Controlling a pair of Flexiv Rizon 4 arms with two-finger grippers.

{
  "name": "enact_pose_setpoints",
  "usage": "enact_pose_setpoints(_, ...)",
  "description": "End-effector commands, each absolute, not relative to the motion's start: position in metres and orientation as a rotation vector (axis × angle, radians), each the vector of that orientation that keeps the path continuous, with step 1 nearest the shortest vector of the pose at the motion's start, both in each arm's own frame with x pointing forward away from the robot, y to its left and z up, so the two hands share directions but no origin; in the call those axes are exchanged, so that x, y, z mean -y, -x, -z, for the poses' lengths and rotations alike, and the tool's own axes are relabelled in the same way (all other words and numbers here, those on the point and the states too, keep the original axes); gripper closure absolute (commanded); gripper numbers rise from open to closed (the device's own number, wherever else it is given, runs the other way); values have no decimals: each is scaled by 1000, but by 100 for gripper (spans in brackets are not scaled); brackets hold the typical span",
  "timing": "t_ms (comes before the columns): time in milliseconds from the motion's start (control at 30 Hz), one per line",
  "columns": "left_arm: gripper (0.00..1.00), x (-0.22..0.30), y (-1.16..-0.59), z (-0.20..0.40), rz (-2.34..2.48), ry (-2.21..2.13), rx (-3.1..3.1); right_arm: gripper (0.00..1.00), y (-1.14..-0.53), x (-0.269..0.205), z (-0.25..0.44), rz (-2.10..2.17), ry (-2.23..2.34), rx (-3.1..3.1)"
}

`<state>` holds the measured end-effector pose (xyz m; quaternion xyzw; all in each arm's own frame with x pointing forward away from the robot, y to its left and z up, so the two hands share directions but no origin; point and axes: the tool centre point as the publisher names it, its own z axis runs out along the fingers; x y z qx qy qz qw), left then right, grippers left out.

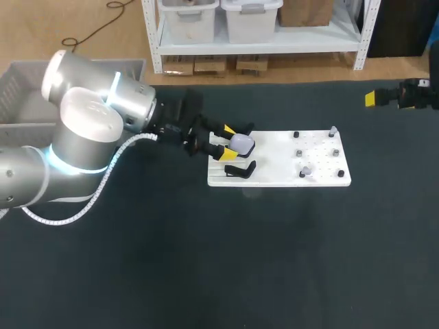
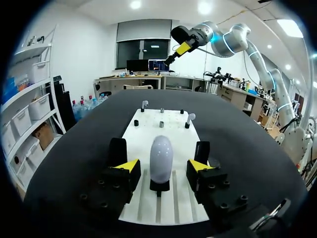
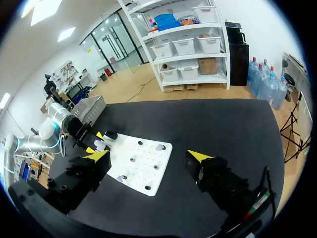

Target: Pick up each earbud case from the left stands, insert the matching earbuds, close the lid, and place the case in the box.

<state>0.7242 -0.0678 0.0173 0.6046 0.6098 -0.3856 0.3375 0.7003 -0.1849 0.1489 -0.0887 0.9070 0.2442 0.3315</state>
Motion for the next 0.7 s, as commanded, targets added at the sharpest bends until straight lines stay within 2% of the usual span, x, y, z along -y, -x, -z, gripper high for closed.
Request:
enact_pose_setpoints(33, 42, 71, -727, -14, 1003, -1578, -1588, 0, -700, 185, -149, -636, 231, -2371)
enact_pose_setpoints(700, 53, 76, -729, -8, 974, -1578, -1593, 0, -700, 185, -149, -636, 231, -2371)
